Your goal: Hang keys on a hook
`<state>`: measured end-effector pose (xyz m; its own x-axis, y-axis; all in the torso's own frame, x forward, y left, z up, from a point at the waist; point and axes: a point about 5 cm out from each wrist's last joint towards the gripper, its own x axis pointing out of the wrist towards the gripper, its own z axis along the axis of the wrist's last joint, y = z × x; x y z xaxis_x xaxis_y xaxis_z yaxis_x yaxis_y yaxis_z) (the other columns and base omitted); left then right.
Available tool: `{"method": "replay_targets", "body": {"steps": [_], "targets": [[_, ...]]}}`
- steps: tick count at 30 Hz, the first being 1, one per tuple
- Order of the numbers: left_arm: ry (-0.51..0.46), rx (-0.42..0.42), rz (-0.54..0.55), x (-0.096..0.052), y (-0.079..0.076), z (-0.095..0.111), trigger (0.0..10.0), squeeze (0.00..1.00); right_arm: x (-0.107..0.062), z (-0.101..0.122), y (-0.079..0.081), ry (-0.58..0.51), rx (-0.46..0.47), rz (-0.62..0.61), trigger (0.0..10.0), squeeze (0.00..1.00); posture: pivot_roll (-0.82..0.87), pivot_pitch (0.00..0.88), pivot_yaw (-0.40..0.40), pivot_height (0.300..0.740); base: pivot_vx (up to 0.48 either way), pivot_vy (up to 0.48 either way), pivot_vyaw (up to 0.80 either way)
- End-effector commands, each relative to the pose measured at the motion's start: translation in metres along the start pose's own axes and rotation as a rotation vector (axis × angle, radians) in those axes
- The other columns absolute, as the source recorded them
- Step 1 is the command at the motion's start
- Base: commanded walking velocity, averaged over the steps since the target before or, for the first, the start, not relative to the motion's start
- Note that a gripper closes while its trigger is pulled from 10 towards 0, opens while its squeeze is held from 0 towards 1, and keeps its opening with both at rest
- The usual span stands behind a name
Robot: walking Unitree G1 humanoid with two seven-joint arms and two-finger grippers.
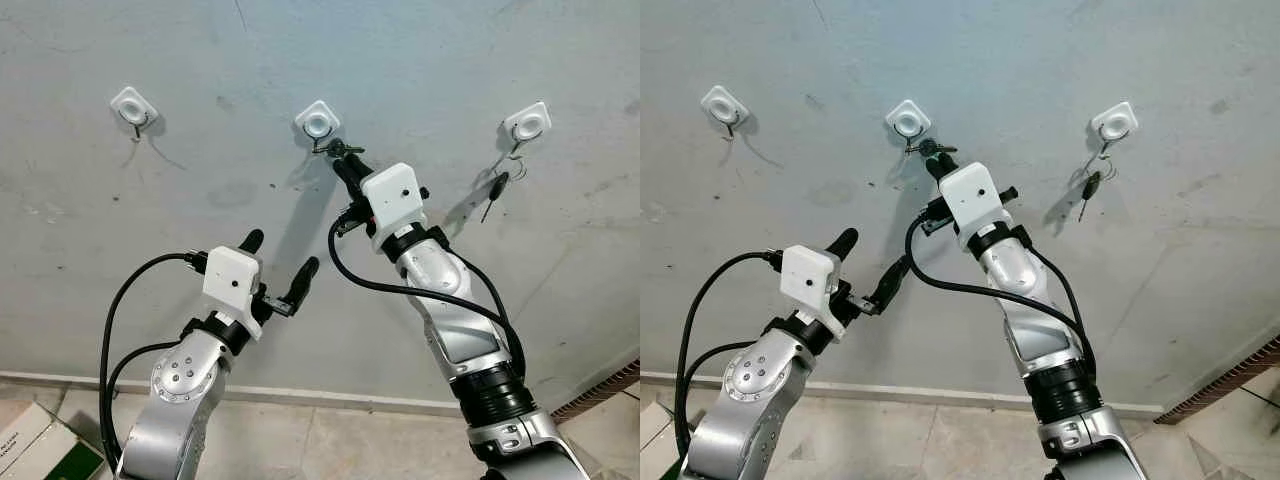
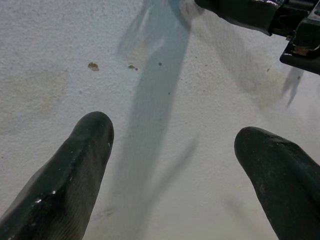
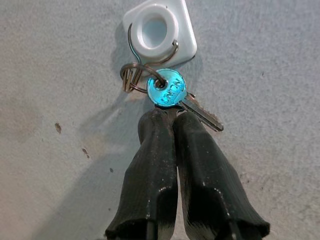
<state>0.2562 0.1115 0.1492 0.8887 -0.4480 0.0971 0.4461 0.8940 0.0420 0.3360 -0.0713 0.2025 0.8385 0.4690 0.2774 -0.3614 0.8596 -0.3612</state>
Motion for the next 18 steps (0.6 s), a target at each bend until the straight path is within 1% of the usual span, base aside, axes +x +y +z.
{"method": "replay_targets", "body": {"steps": [1,18], "targets": [[-0.005,0.011,0.004,0.0014,-0.0002,0.0007,10.0,0.00,-0.0004,0.0034,-0.0005,-0.014,-0.009,0.000,10.0,0.00,0.03,0.032,0.025,0.740,0.000,0.000,0.00],[-0.005,0.013,-0.001,0.0025,-0.0016,0.0000,10.0,0.00,-0.0047,0.0010,0.0032,-0.028,-0.080,0.046,10.0,0.00,0.03,0.028,0.024,0.740,0.000,0.000,0.00]]}}
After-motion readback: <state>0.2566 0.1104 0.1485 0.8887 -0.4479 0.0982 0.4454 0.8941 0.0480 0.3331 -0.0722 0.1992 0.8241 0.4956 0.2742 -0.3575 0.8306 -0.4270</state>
